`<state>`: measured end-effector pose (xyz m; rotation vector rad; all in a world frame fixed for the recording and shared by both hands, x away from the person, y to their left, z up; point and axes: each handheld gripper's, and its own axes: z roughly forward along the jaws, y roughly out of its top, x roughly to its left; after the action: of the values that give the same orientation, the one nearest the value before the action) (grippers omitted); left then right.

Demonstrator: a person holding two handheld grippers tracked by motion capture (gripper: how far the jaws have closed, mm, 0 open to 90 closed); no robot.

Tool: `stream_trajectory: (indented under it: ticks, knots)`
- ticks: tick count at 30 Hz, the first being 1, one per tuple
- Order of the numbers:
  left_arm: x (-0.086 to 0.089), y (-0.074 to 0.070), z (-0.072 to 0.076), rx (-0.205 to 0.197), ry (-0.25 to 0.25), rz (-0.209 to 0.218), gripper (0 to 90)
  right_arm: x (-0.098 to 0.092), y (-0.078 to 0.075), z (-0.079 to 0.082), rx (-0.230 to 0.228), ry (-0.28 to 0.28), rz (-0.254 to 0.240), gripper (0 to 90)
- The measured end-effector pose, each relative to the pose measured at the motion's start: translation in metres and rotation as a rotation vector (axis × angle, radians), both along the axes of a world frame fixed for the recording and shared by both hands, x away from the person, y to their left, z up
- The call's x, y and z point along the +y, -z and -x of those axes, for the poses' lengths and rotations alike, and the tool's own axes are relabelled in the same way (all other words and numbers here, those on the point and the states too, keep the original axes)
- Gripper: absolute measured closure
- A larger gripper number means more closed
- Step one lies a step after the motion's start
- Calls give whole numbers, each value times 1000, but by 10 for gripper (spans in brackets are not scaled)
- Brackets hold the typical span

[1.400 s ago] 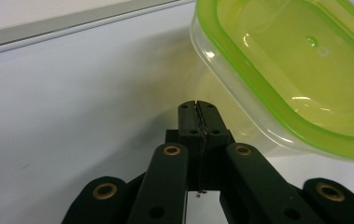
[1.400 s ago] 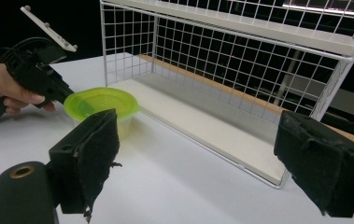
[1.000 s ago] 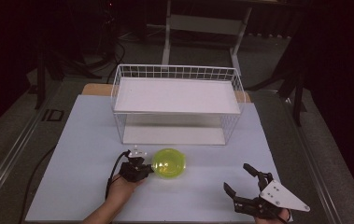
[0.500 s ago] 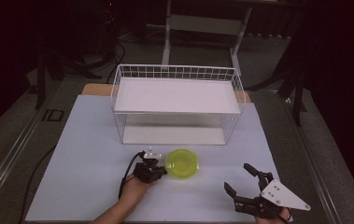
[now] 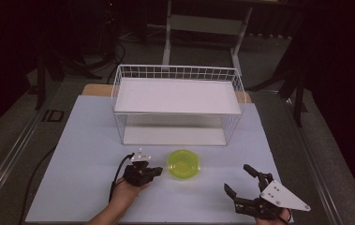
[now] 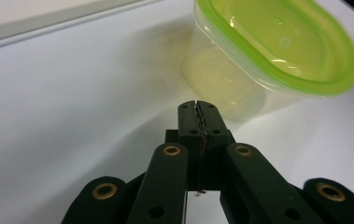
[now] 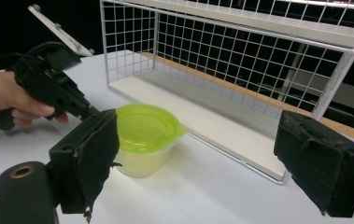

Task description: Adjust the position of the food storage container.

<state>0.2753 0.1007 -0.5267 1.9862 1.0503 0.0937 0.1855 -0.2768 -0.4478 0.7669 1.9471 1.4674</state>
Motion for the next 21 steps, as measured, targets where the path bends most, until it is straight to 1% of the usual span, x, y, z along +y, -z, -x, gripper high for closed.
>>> stream_trajectory:
  ticks: [1,2,4,5,6,7,8,9,10,11,13,14,15,16,17,19,20,21]
  knots:
    - [5,-2,3,-4,-4,10,900,0,0,0,0,0,0,139]
    - [9,-4,6,-14,1,31,900,1,0,0,9,-6,-2,139]
    - [18,-11,12,-34,-1,48,899,1,1,-1,13,-10,0,139]
    - [21,-14,15,-48,11,65,899,2,1,-1,14,-10,5,139]
    - [24,-18,19,-70,19,65,899,2,1,-2,18,-11,8,140]
    - [27,-21,22,-81,26,78,898,3,2,-2,26,-16,7,140]
    - [31,-24,25,-95,36,100,898,4,2,-3,33,-17,7,141]
    - [33,-27,28,-107,39,106,897,4,2,-3,35,-18,8,140]
    - [39,-32,33,-123,49,147,890,5,3,-3,37,-21,9,140]
    - [41,-34,35,-136,47,140,844,7,3,-3,38,-26,15,140]
    - [45,-40,39,-173,65,153,833,8,3,-3,39,-30,19,140]
    - [46,-43,42,-196,58,138,811,9,3,-3,45,-30,18,140]
    - [47,-45,43,-210,66,136,760,10,4,-3,52,-33,19,140]
    - [47,-48,45,-225,81,139,758,10,4,-3,55,-35,22,140]
    - [48,-50,47,-239,77,138,720,11,4,-3,56,-36,24,140]
    - [48,-52,49,-241,84,157,581,12,4,-3,64,-40,23,140]
    - [48,-53,50,-250,86,158,570,13,4,-2,65,-43,25,140]
    - [47,-54,50,-248,88,157,515,15,3,-2,65,-44,29,140]
